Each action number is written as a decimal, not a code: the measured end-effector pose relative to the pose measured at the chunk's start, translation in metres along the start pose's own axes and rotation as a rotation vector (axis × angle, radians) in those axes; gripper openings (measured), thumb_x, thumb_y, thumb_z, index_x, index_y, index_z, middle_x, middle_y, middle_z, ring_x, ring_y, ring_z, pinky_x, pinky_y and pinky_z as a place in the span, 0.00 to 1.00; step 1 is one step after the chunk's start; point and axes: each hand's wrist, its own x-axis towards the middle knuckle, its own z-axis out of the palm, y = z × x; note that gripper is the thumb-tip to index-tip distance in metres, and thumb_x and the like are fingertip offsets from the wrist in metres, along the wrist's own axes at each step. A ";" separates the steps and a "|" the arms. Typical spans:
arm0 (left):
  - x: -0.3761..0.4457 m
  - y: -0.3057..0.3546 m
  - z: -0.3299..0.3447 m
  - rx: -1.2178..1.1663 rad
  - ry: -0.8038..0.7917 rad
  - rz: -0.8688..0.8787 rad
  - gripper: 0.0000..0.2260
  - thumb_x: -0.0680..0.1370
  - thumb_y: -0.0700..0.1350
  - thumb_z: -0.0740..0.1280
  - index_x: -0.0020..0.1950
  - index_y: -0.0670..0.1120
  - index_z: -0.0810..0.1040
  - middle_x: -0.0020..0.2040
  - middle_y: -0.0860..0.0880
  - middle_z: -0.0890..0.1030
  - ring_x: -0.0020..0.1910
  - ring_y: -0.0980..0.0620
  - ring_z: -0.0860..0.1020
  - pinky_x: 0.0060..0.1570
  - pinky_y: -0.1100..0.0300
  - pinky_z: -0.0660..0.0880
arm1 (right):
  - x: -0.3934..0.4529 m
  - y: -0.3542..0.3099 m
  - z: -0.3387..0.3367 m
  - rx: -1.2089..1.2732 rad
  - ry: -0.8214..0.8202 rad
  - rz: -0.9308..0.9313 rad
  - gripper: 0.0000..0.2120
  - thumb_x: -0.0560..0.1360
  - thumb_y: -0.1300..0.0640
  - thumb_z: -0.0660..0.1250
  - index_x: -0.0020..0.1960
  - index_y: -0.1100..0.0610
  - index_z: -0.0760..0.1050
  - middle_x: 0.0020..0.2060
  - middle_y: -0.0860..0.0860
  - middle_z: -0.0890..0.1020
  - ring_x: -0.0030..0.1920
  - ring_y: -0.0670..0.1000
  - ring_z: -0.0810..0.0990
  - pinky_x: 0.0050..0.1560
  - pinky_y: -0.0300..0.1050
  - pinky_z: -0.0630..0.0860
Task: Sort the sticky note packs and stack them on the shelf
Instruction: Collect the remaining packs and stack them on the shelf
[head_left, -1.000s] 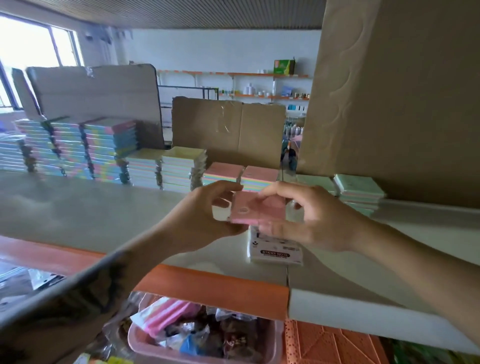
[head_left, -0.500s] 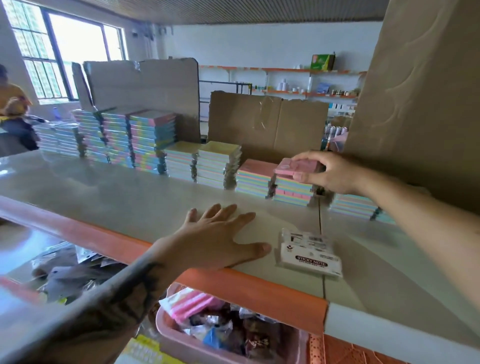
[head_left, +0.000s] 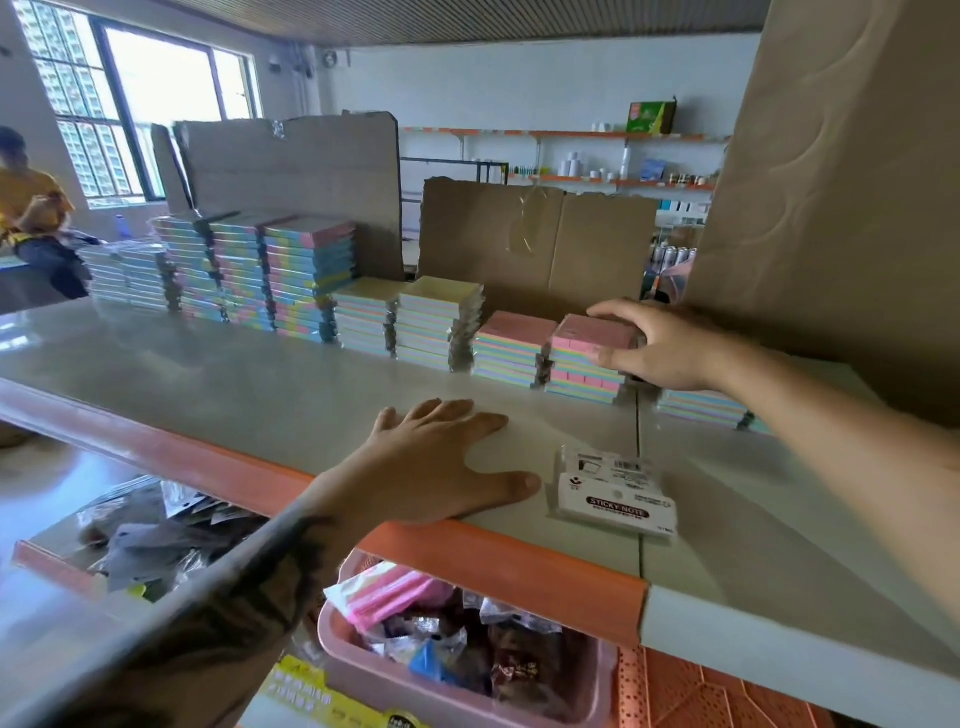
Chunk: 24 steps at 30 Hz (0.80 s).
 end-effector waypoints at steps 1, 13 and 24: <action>0.000 0.000 -0.001 -0.005 0.029 0.009 0.40 0.70 0.81 0.55 0.79 0.66 0.58 0.82 0.58 0.57 0.80 0.55 0.53 0.78 0.42 0.49 | -0.007 -0.003 -0.002 -0.073 0.057 -0.049 0.24 0.78 0.44 0.71 0.73 0.43 0.71 0.65 0.47 0.75 0.62 0.50 0.77 0.63 0.48 0.75; -0.016 0.029 -0.004 -0.365 0.121 0.254 0.20 0.71 0.56 0.77 0.61 0.67 0.79 0.57 0.65 0.82 0.52 0.67 0.80 0.53 0.64 0.78 | -0.128 -0.023 0.012 -0.278 -0.227 -0.225 0.31 0.65 0.26 0.73 0.62 0.40 0.78 0.54 0.34 0.78 0.54 0.38 0.76 0.56 0.42 0.75; -0.010 0.047 0.005 -0.492 0.380 0.333 0.07 0.78 0.50 0.72 0.42 0.51 0.82 0.41 0.62 0.83 0.44 0.66 0.80 0.44 0.68 0.71 | -0.136 -0.019 0.023 0.392 0.063 -0.230 0.29 0.75 0.36 0.67 0.41 0.64 0.73 0.34 0.66 0.67 0.33 0.64 0.78 0.35 0.57 0.75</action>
